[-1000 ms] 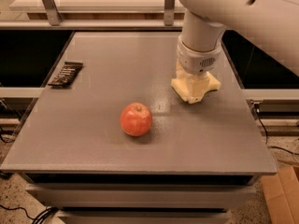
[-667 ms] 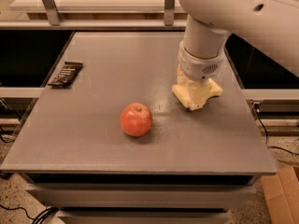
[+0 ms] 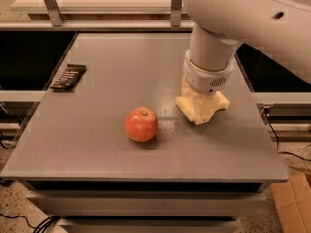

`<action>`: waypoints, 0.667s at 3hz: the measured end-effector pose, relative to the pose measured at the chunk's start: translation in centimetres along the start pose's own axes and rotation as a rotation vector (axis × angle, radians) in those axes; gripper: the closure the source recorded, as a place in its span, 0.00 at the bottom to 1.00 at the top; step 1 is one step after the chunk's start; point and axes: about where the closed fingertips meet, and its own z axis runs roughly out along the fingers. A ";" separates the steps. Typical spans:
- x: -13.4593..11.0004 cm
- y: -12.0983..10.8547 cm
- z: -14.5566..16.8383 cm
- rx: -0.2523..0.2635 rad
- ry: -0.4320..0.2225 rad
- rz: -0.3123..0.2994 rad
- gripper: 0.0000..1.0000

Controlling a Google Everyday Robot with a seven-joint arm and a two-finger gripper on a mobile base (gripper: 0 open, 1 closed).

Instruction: Move sponge near apple

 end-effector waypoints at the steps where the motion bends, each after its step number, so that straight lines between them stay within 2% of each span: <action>1: -1.6 0.7 0.2 -0.003 -0.016 -0.026 1.00; 2: -3.0 1.2 0.8 -0.012 -0.031 -0.047 1.00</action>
Offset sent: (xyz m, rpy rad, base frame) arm -0.0301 0.0398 -0.0195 0.0296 0.0444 0.0820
